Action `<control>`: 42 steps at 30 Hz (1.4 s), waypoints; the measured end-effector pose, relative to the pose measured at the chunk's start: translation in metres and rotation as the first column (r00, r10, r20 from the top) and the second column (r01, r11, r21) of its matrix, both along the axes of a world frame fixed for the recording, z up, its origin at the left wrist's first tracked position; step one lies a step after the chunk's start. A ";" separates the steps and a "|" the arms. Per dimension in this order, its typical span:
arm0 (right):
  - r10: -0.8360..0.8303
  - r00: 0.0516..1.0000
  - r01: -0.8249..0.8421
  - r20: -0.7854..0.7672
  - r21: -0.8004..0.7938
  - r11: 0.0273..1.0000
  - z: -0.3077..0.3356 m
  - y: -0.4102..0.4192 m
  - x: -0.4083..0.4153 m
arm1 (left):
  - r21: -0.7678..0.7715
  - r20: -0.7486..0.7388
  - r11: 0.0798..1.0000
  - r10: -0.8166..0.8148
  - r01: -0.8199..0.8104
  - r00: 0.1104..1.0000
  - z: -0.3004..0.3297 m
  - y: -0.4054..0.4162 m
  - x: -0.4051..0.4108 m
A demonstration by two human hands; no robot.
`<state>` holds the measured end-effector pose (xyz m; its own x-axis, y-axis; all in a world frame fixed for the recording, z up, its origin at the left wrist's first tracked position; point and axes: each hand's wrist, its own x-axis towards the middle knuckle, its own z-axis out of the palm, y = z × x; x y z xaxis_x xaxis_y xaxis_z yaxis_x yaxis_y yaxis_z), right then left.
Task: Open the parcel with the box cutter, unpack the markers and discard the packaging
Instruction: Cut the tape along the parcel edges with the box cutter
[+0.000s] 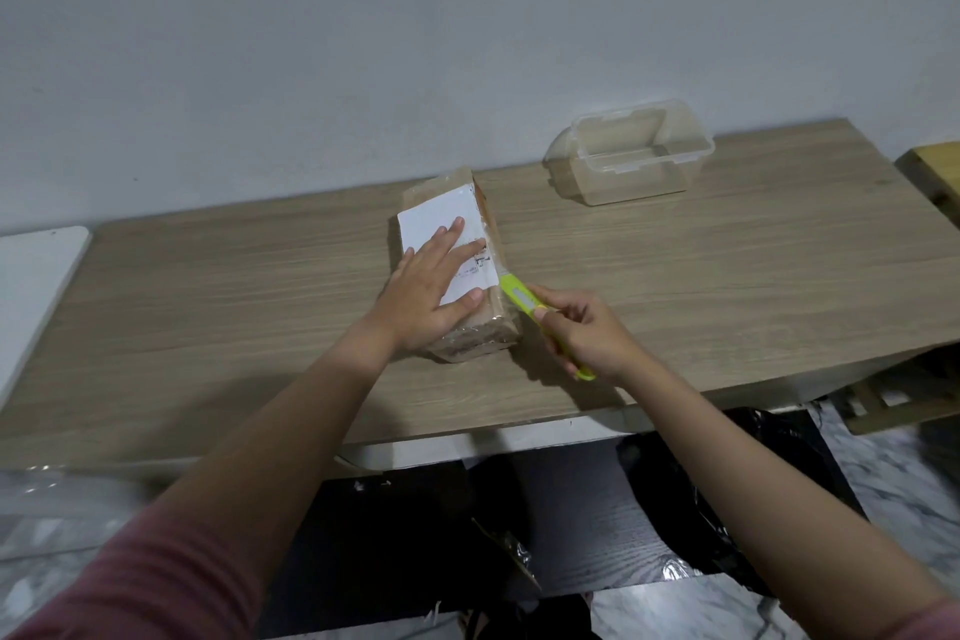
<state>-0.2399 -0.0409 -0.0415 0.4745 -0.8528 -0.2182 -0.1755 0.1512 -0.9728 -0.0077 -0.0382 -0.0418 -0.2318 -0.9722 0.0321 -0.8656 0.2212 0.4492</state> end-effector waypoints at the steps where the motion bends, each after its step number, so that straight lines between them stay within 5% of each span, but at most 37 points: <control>1: 0.013 1.000 -0.014 -0.018 -0.005 1.000 0.002 -0.001 -0.002 | 0.006 0.010 1.000 0.004 -0.004 1.000 0.000 -0.001 -0.001; 8: 0.122 0.982 -0.123 -0.142 0.007 0.992 0.016 -0.010 -0.024 | 0.037 0.097 0.999 -0.022 0.019 0.995 0.002 -0.009 -0.009; 16: 0.125 0.989 -0.125 -0.086 0.000 0.992 0.014 0.017 -0.035 | 0.065 0.123 0.998 -0.006 -0.002 0.992 0.004 -0.011 -0.013; 42: -0.349 0.937 0.350 -0.015 0.029 0.936 0.006 0.085 -0.011 | 0.095 0.158 0.964 0.232 -0.248 0.960 0.005 -0.001 -0.052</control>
